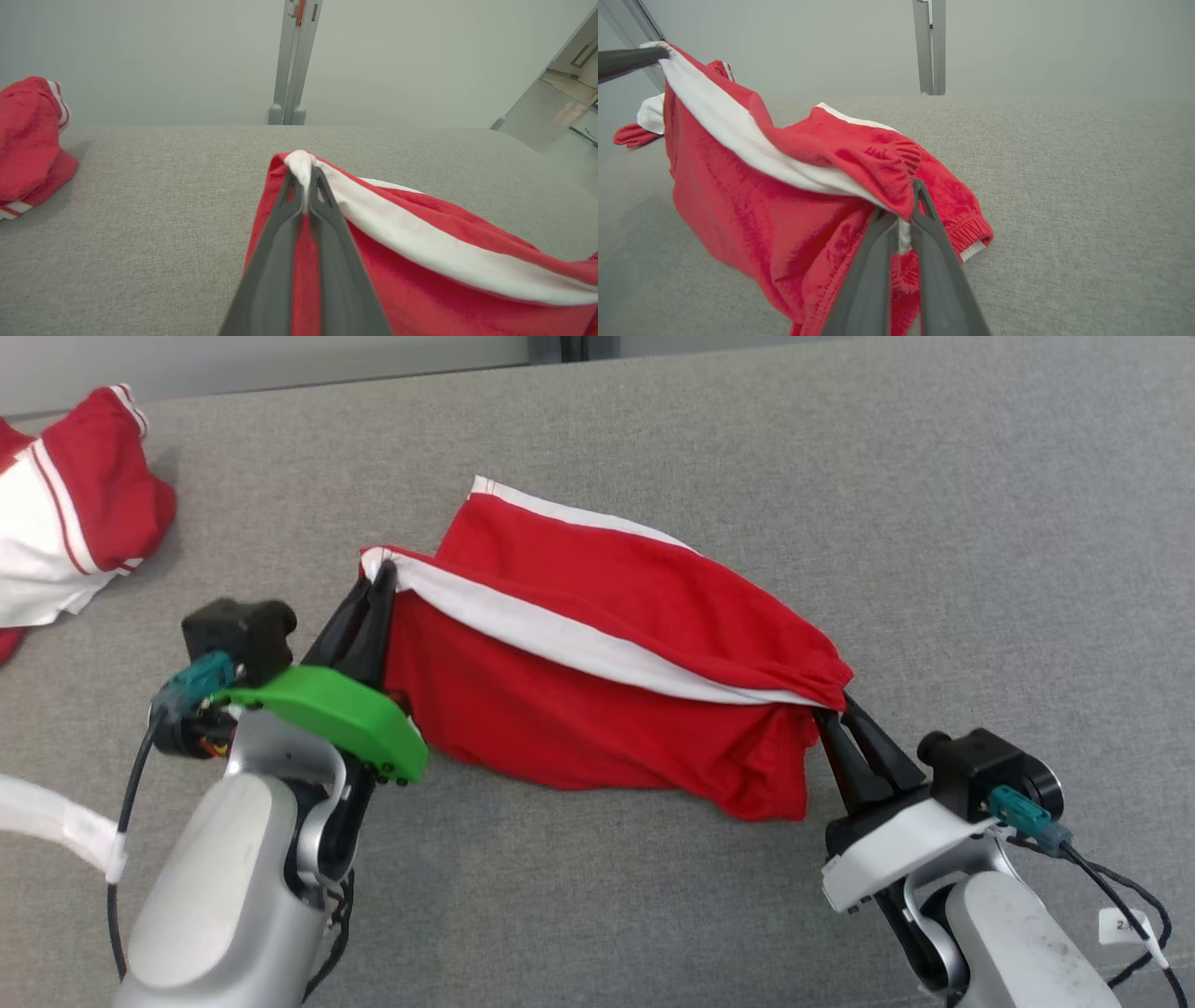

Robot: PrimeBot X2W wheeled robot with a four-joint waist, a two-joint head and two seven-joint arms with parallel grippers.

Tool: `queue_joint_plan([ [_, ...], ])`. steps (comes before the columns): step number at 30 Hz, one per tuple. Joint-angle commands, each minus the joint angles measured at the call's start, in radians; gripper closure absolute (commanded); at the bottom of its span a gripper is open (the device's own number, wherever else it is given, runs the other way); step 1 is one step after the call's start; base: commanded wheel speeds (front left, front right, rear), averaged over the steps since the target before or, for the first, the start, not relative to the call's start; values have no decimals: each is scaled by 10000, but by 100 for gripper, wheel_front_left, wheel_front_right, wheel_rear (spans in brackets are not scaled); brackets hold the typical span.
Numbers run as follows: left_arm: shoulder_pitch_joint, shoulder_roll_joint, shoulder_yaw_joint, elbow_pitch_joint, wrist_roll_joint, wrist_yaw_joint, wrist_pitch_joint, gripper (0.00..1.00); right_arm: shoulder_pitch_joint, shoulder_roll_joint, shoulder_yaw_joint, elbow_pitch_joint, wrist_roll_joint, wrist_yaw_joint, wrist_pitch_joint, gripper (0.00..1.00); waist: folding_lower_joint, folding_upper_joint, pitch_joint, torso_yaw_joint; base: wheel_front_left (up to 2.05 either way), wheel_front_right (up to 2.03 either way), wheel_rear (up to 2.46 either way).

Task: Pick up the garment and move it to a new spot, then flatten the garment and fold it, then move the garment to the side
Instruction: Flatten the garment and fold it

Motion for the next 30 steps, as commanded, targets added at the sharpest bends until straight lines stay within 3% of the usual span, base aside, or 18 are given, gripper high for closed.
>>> queue_joint_plan([
  [1, -597, 15, -83, 437, 181, -100, 100, 100, -384, 77, -10, 241, -91, -10, -30, 100, 0, 0, 784, -456, 0, 0, 0],
  [10, -3060, -468, -432, 3322, 621, -333, -249, 100, -1805, 651, -338, 1744, -255, -10, -409, 100, 0, 0, 1666, -1001, 0, 0, 0],
  [24, -4918, -855, -629, 6272, 876, -405, -1057, 100, -2554, 881, -121, 2812, -364, -13, -797, 100, 0, 0, 1871, -1282, 0, 0, 0],
  [25, -4971, -878, -645, 6402, 875, -405, -1096, 100, -2567, 887, -124, 2817, -350, -13, -810, 92, 0, 0, 1844, -1284, 0, 0, 0],
  [26, -5015, -923, -671, 6561, 875, -414, -1157, 98, -2565, 894, -140, 2824, -320, -11, -825, 55, 0, 0, 1802, -1281, 0, 0, 0],
  [27, -5042, -966, -680, 6678, 853, -421, -1221, 67, -2560, 900, -147, 2832, -312, -11, -837, 22, 0, 0, 1767, -1275, 0, 0, 0],
  [28, -5074, -1012, -657, 6793, 792, -393, -1317, 0, -2544, 909, -165, 2802, -323, -11, -856, 0, 0, 0, 1723, -1266, 0, 0, 0],
  [30, -5128, -1072, -648, 6983, 777, -335, -1557, 0, -2472, 924, -202, 2722, -394, -11, -882, 0, 0, 0, 1631, -1234, 0, 0, 0],
])
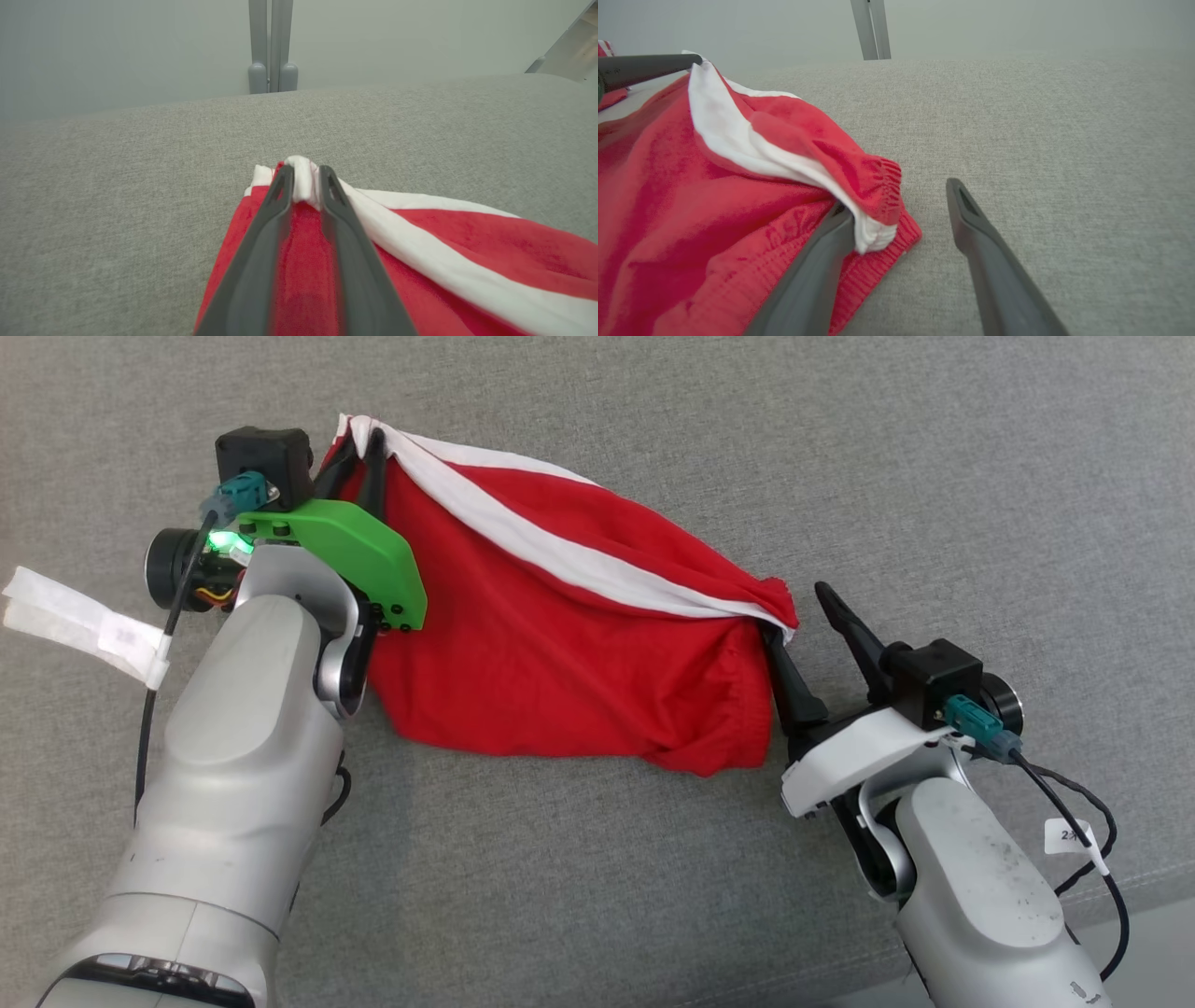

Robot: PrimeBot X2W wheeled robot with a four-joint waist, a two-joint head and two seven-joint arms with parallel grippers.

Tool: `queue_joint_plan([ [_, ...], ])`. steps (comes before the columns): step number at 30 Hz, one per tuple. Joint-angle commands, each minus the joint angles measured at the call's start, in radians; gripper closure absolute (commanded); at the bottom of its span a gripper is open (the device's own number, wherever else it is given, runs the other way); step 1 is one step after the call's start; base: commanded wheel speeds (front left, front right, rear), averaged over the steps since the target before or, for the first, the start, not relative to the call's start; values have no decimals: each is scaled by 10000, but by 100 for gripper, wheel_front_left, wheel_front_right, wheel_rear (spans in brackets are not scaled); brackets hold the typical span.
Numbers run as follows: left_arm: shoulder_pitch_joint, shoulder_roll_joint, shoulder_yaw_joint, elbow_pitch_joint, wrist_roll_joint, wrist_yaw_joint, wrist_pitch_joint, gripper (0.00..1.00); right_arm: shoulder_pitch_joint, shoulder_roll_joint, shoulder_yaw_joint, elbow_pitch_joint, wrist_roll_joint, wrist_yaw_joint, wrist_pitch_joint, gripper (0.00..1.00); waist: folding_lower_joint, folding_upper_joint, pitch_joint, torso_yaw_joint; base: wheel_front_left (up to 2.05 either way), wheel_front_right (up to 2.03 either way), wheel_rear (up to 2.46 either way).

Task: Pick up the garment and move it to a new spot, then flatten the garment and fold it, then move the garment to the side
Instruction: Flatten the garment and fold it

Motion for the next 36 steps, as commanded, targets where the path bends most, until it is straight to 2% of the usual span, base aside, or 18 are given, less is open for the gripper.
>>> queue_joint_plan([
  [1, -185, -31, 21, 130, -51, 53, -215, 0, 118, 7, -40, -77, -76, -12, -65, 0, -1, -1, -131, 59, 0, 0, 0],
  [11, 616, -246, 129, 444, -481, -107, -1018, 0, 1079, 18, -692, -1078, -496, -12, -51, 0, -1, -1, -1053, 513, 0, 0, 0],
  [20, 1618, -237, -3, 622, -813, -109, -303, 0, 2363, 21, -1662, -2850, -852, -12, 821, 0, -1, -1, -1860, 882, 0, 0, 0],
  [27, 1854, -48, 84, 790, -1077, -42, 313, 0, 2943, 19, -1663, -3953, -648, -12, 1419, 0, -1, -1, -1824, 624, 0, 0, 0],
  [36, 1786, 346, 222, 1243, -1324, 44, 953, 0, 3188, 23, -1733, -4313, -563, -12, 1585, 0, -1, -1, -1591, 145, 0, 0, 0],
])
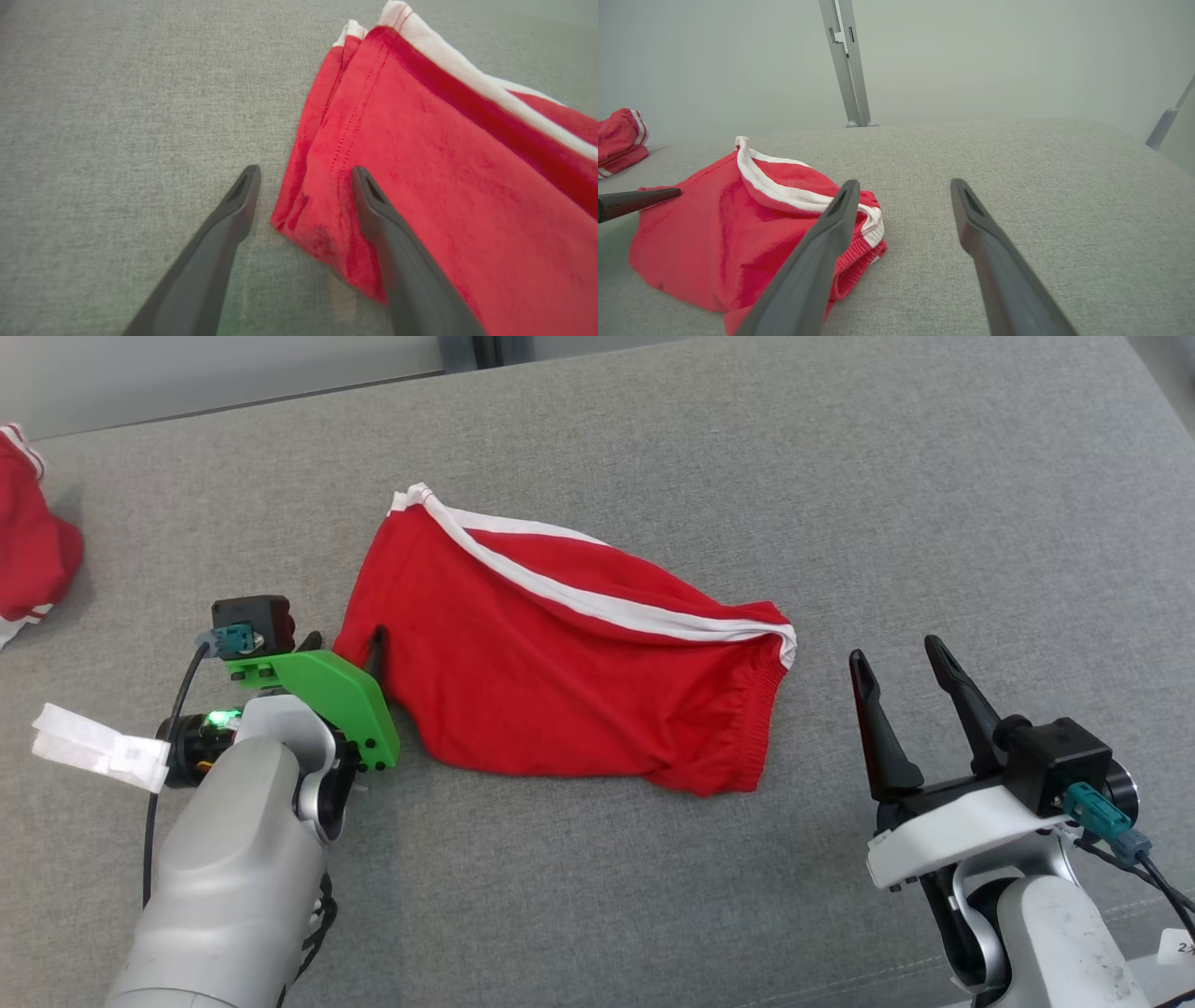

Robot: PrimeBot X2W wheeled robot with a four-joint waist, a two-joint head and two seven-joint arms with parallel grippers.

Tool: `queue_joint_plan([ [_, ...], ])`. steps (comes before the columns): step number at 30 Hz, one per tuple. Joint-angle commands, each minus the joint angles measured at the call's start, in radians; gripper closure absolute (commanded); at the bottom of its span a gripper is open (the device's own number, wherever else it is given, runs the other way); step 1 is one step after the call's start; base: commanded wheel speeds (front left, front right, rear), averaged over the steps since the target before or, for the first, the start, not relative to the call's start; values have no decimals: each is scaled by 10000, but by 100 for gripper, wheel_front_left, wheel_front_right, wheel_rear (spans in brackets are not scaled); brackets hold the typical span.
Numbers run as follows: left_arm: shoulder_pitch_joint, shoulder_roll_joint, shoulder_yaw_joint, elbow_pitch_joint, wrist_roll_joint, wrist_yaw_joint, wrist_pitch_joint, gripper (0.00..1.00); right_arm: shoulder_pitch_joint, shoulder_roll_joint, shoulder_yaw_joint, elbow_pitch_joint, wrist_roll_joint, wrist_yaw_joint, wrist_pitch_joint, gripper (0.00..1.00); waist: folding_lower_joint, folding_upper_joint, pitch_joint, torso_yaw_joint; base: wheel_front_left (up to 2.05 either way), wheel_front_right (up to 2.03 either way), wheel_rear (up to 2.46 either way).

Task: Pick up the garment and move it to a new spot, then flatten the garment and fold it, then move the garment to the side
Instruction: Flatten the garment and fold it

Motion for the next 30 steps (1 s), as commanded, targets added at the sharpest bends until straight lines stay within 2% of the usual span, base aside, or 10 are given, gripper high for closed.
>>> queue_joint_plan([
  [1, 20, 122, 36, 80, -63, 33, 53, 0, 129, -11, -25, -52, 53, -10, 19, 0, 0, 0, 95, -132, 0, 0, 0],
  [10, -252, 255, -34, 513, -290, -329, 867, 0, -16, -13, 224, -138, 131, -10, -96, 0, 0, 0, 182, -337, 0, 0, 0],
  [11, -299, 280, -73, 541, -275, -361, 927, 7, -31, -12, 237, -136, 142, -10, -108, 0, 0, 0, 181, -355, 0, 0, 0],
  [12, -331, 292, -122, 562, -260, -429, 999, 51, -45, -12, 237, -125, 140, -8, -124, 0, 0, 0, 176, -370, 0, 0, 0],
  [14, -383, 285, -187, 554, -298, -551, 1074, 100, -54, -13, 226, -101, 127, -10, -152, 0, 0, 0, 158, -389, 0, 0, 0],
  [20, -212, 213, -288, 428, -438, -771, 1063, 100, 114, -12, 51, -27, 52, -10, -172, 0, 0, 0, -50, -282, 0, 0, 0],
  [30, 985, 197, 29, -375, -876, -853, -132, 100, 499, -13, -493, -167, -56, -8, -15, 0, 0, 0, -645, 350, 0, 0, 0],
])
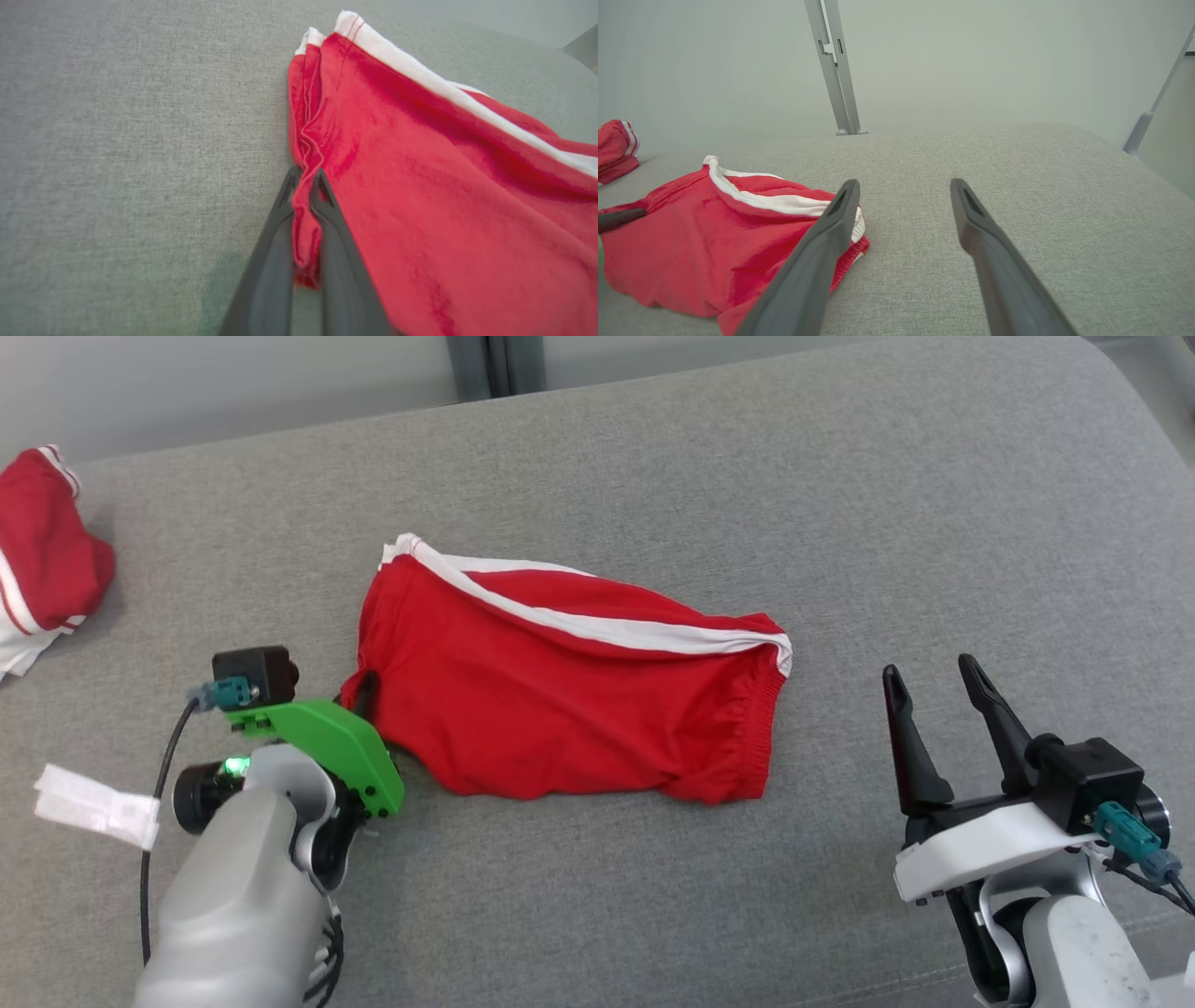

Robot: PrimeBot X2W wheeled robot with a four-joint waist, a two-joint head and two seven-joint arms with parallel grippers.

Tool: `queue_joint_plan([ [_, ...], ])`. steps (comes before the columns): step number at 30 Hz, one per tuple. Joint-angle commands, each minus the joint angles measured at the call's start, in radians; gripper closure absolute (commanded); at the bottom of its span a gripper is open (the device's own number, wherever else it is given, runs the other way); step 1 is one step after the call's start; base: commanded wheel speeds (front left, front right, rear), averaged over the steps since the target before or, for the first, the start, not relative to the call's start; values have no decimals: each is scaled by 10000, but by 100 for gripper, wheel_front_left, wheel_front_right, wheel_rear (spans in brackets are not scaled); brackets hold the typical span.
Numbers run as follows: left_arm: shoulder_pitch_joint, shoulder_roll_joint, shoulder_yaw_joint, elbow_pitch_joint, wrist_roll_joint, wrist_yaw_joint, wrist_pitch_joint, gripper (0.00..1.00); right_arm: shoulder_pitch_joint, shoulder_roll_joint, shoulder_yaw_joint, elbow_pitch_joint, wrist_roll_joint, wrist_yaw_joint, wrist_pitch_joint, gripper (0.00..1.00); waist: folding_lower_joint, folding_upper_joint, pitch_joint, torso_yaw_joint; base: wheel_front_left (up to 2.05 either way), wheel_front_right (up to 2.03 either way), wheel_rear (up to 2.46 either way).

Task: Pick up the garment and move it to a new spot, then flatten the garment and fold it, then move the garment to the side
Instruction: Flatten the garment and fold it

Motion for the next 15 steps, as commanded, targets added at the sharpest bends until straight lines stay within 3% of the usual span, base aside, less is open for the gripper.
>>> queue_joint_plan([
  [1, 382, 9, 106, -152, -97, 11, -182, 100, 136, -17, -93, -46, -53, -10, 36, 0, 0, 0, -251, 319, 0, 0, 0],
  [9, 2106, -300, 367, -1704, -521, 519, -882, 100, 369, -20, -338, -127, -143, -8, 301, 0, 0, 0, -531, 925, 0, 0, 0],
  [15, 3219, -463, 285, -3089, -653, 1011, -697, 100, 417, -18, -328, -152, -121, -8, 483, 0, 0, 0, -634, 1174, 0, 0, 0],
])
